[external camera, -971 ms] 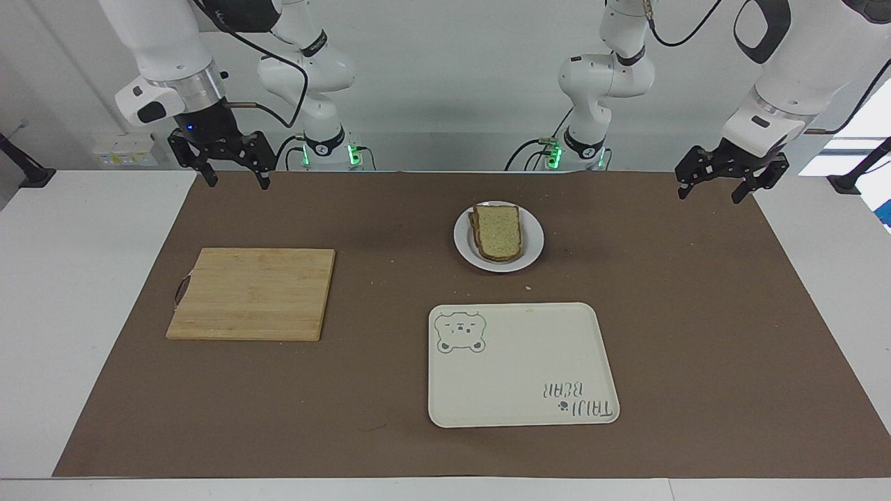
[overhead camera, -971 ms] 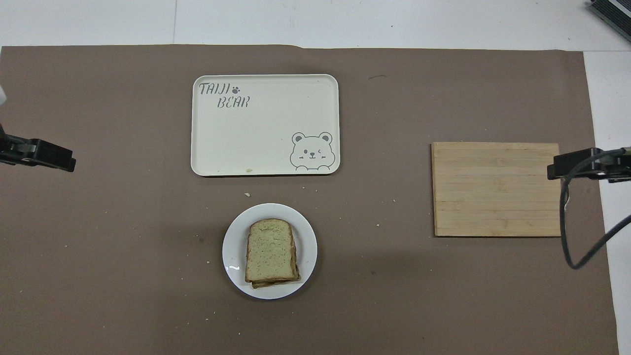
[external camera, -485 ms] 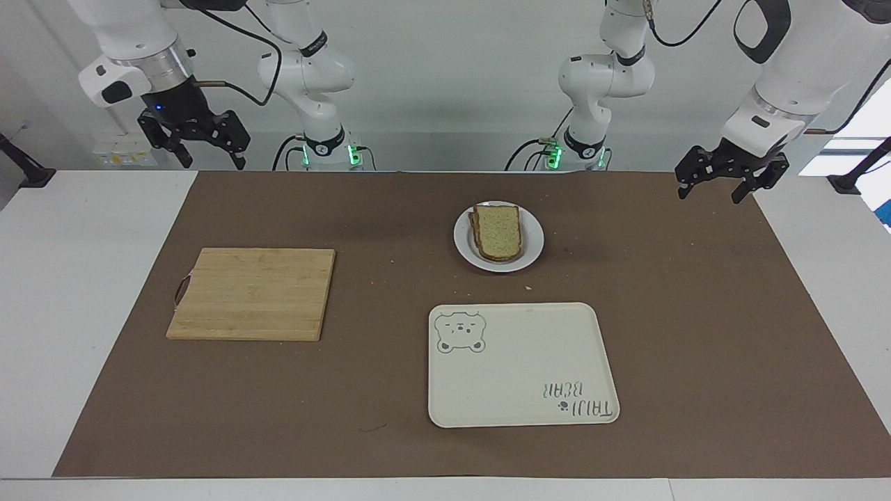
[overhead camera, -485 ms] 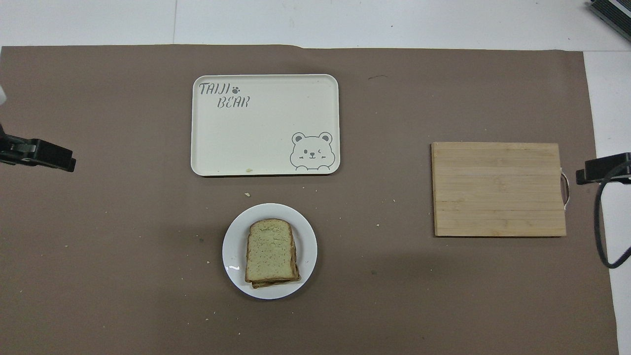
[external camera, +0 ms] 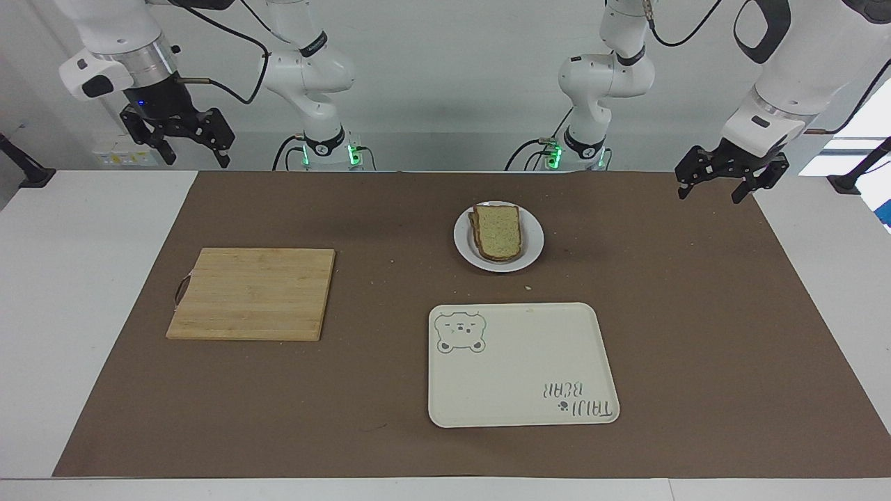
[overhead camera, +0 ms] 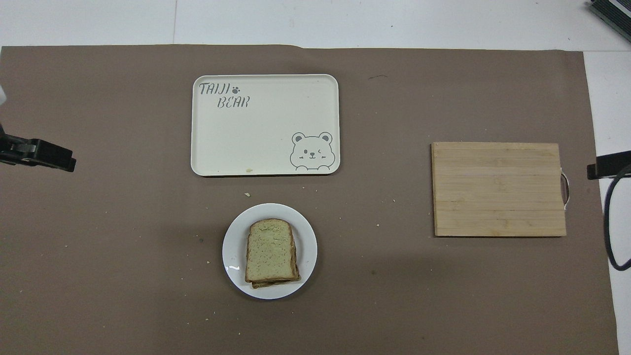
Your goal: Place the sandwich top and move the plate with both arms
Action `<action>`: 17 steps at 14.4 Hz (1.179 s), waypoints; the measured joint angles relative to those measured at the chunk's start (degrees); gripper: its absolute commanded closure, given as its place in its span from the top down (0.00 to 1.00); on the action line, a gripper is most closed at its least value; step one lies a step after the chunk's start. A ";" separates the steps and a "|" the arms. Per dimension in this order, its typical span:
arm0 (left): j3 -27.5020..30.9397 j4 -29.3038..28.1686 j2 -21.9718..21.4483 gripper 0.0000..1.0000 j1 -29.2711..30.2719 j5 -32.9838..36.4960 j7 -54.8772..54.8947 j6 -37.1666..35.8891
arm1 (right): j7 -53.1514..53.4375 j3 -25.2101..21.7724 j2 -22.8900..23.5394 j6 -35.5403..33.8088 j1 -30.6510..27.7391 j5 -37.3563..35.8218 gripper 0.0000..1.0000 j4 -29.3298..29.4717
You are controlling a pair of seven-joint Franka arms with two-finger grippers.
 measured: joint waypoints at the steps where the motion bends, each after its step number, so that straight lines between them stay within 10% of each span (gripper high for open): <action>1: 0.00 0.00 0.00 1.00 0.00 0.00 0.00 0.00 | -0.28 0.14 -0.09 0.00 0.27 0.00 1.00 0.29; 17: 0.00 0.00 0.00 1.00 0.00 0.00 0.00 0.00 | -0.68 -0.92 -1.66 -8.40 -0.33 0.00 1.00 -0.36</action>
